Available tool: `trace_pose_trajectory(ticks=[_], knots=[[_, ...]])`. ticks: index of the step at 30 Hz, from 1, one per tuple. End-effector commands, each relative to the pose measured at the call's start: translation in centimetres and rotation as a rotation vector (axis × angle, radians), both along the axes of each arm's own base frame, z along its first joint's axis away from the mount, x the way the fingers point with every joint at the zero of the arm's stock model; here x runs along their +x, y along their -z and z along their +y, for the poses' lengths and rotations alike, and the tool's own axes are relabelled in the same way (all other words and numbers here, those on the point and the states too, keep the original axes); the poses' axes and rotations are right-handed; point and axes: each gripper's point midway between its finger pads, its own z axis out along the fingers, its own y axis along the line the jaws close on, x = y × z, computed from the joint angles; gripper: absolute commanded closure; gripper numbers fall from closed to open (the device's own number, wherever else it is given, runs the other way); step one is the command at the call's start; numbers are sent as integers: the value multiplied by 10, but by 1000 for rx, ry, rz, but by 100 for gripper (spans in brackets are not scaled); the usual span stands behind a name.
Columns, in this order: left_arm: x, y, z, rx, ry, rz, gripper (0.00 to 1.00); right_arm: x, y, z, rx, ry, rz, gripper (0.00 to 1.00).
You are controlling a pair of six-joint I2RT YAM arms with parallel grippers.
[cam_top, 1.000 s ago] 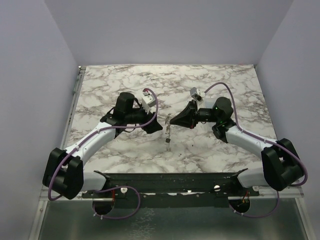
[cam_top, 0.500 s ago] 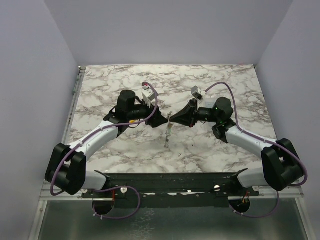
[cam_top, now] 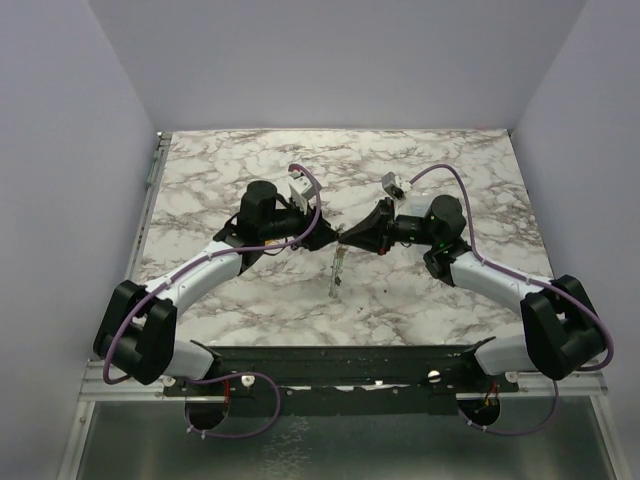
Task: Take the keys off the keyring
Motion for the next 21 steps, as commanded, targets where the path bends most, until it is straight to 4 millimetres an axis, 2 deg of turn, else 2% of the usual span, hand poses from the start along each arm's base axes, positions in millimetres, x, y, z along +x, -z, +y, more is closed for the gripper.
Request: trace_pose_trajectory(ticks=[1, 4, 6, 13, 16, 21], knots=[[13, -3, -1, 4, -43, -42, 53, -3, -7, 1, 27, -16, -33, 99], [11, -4, -4, -12, -22, -39, 65, -4, -6, 1, 27, -24, -26, 99], [8, -6, -6, -25, 1, -39, 66, -5, -6, 1, 26, -32, -21, 99], [-10, -8, -13, -67, 106, -34, 52, -9, -6, 2, 26, -62, -16, 99], [-15, -8, -15, -78, 139, -35, 52, -11, -6, 2, 24, -75, -18, 99], [-21, -9, -15, -84, 165, -36, 66, -14, -6, 1, 20, -87, -24, 99]])
